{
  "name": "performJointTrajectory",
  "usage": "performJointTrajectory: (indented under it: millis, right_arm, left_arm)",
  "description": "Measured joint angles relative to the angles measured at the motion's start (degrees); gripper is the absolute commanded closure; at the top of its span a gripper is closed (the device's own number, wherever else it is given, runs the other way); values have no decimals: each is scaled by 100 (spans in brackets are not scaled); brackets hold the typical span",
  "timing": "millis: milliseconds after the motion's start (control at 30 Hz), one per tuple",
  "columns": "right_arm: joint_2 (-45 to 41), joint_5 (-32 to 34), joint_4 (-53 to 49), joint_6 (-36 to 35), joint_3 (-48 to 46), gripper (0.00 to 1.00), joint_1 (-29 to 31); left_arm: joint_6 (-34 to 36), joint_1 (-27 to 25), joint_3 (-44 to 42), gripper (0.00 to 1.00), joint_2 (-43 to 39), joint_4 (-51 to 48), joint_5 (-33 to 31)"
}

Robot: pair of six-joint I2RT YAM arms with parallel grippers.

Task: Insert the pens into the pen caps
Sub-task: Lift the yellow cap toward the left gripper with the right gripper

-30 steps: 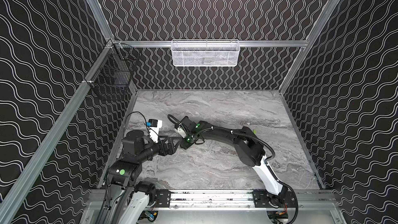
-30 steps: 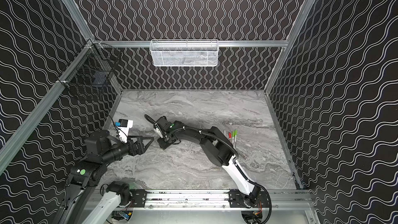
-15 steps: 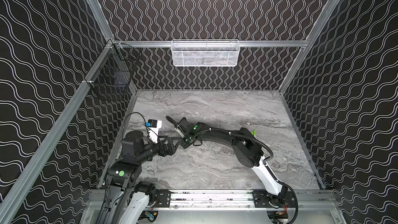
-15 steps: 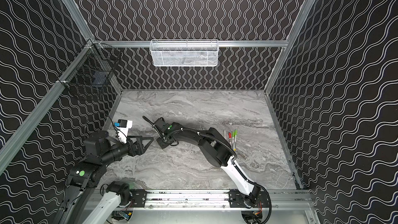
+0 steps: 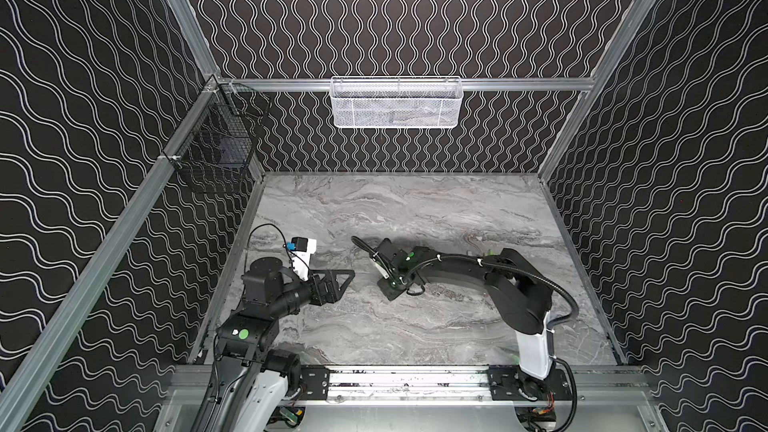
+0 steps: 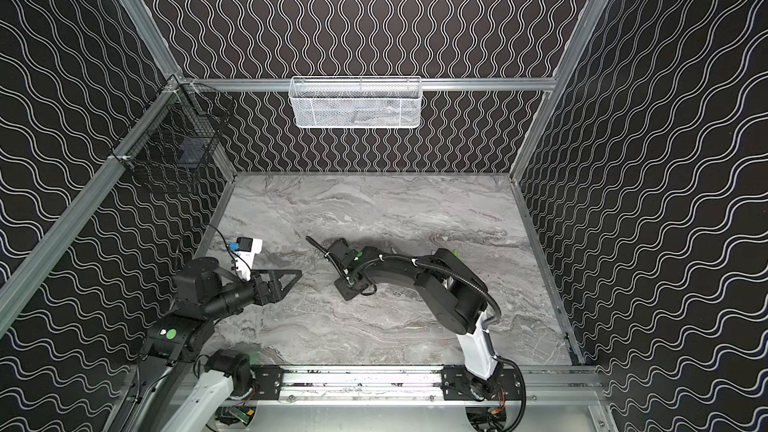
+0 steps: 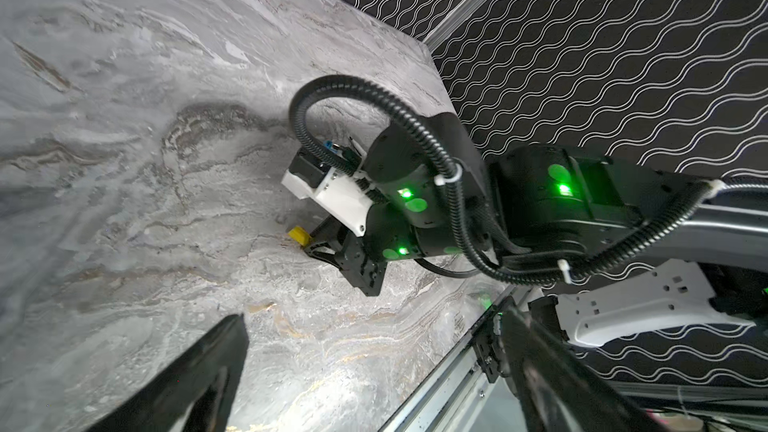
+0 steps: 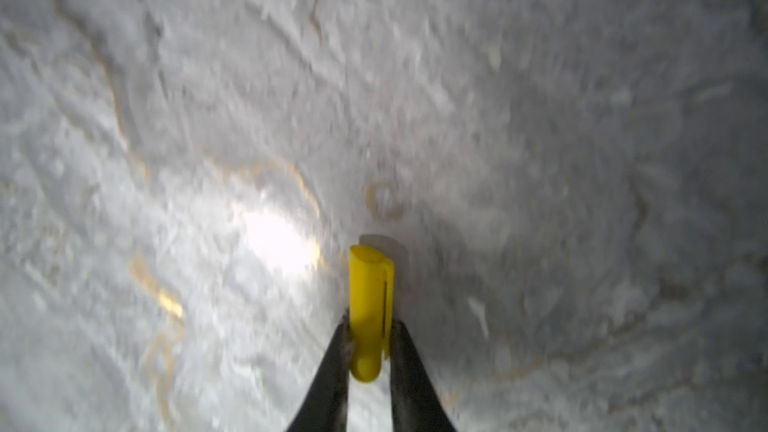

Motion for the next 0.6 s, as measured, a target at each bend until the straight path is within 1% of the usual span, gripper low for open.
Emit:
performJointTrajectory:
  millis: [133,300,600]
  right_arm:
    - [-361,-39,162,-2,-310,81,-17]
    - [-938,-236,450,-20,-573,81,-22]
    - [-1788,-892,807,-66,-647,80,9]
  left_arm:
    - [-330,-4,-372,1,-9,361,214]
    - [-597,-28,-586,1,238,813,444]
    - [-791,-42,-793,5,651,1541,726]
